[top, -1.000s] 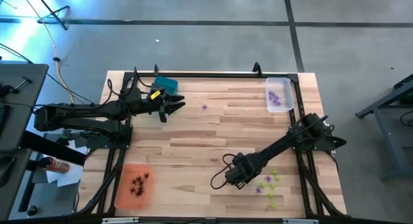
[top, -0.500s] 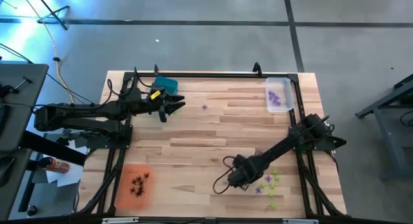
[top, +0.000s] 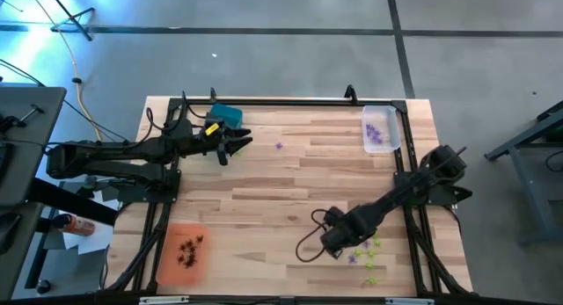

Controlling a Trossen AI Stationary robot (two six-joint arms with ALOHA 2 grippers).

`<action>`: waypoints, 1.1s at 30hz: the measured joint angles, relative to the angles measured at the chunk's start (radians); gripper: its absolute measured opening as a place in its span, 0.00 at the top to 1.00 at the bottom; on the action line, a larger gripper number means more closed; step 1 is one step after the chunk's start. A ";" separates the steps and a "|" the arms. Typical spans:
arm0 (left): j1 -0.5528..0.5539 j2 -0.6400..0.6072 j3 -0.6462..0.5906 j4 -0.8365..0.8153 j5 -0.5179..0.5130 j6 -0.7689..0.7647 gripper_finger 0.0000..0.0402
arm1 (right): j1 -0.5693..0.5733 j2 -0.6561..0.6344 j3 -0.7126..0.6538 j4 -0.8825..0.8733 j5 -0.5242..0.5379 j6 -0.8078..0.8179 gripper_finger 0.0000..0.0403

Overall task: Sort Halloween decoration
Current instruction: Put the purple spider toy into the transparent bin

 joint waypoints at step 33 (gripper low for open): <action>0.000 0.000 0.014 -0.019 -0.047 -0.054 0.55 | 0.022 0.066 -0.054 -0.071 0.073 -0.226 0.96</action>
